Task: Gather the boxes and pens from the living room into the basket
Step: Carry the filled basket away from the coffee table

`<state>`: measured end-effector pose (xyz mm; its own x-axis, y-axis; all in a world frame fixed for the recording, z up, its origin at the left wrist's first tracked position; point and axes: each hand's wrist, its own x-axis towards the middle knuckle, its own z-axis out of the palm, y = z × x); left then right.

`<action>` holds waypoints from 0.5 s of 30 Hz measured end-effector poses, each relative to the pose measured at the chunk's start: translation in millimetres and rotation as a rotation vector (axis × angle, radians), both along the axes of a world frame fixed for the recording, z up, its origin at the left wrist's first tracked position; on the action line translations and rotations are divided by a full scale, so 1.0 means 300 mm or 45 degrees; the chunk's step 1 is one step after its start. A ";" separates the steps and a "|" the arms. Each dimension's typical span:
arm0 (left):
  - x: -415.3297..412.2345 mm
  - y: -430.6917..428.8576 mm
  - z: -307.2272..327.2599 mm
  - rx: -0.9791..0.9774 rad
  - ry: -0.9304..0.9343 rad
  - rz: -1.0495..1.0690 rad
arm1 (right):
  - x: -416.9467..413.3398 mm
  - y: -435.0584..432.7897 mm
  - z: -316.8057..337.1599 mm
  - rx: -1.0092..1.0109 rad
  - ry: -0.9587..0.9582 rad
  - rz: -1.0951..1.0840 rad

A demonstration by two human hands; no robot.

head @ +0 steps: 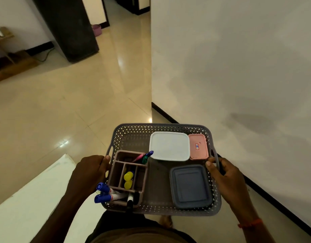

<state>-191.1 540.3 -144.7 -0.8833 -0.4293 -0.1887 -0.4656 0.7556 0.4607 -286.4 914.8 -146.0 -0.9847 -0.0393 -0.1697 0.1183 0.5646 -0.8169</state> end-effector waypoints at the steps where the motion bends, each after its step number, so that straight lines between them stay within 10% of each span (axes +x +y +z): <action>1: -0.009 0.008 0.005 -0.003 0.000 0.015 | -0.032 0.002 0.001 -0.003 -0.004 0.026; 15: -0.206 -0.073 0.031 -0.055 0.009 0.241 | -0.476 -0.186 0.048 0.001 0.034 0.269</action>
